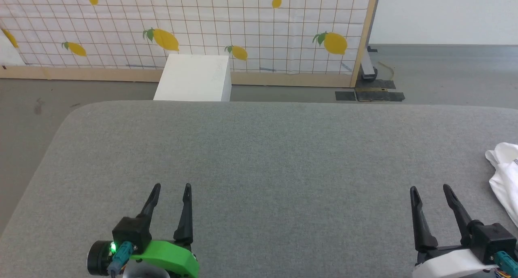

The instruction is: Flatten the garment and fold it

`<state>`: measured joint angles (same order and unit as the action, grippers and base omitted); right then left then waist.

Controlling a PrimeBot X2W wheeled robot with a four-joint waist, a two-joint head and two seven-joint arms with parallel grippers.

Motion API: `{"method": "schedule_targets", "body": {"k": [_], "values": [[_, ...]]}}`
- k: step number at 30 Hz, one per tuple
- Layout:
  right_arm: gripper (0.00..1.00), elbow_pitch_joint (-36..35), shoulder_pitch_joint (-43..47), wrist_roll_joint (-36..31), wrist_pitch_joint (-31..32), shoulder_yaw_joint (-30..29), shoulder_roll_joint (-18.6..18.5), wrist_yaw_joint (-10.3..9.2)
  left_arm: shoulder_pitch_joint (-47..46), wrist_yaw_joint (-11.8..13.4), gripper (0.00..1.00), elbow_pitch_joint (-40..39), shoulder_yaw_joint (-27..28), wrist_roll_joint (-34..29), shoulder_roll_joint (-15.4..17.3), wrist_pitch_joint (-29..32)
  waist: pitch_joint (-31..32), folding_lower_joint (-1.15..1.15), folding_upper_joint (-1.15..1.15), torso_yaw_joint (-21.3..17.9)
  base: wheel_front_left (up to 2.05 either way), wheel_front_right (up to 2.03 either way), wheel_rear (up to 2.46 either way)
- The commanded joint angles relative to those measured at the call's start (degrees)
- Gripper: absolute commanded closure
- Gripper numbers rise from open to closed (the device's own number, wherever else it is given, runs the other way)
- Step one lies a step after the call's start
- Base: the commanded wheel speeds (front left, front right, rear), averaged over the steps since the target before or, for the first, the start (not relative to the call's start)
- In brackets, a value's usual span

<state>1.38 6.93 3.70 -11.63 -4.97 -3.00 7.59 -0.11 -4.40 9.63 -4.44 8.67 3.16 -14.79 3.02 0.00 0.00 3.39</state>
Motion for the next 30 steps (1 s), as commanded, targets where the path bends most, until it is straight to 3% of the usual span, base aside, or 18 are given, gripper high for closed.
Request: {"method": "schedule_targets", "body": {"k": [1, 14, 15, 30], "values": [[0.0, 0.18, 0.48, 0.52, -0.42, 0.17, 0.12, -0.1, 0.93, 0.41, 0.0, -0.11, -0.05, 0.36, -0.27, -0.2, -0.02, 0.0, 0.0, -0.06, 0.0, 0.0, 0.0], [0.0, 0.63, 0.19, 1.03, -0.52, 0.4, 0.12, -0.1, 0.67, 0.67, 0.0, 0.42, 0.06, 1.32, -0.28, -0.2, -1.05, 0.0, 0.0, 0.02, 0.0, 0.0, 0.0], [1.0, 0.52, 0.08, 0.52, -0.24, 0.34, 0.0, 0.0, 0.13, 0.44, 1.0, 0.38, 0.01, 1.02, -0.01, 0.0, -1.05, 0.0, 0.0, 0.01, 0.0, 0.0, 0.0], [1.0, 0.48, -0.01, 0.43, -0.07, 0.37, -0.01, 0.0, 0.09, 0.48, 1.0, 0.31, 0.03, 0.88, 0.01, 0.25, -1.17, 0.0, 0.0, -0.07, 0.0, 0.0, 0.0]]}}
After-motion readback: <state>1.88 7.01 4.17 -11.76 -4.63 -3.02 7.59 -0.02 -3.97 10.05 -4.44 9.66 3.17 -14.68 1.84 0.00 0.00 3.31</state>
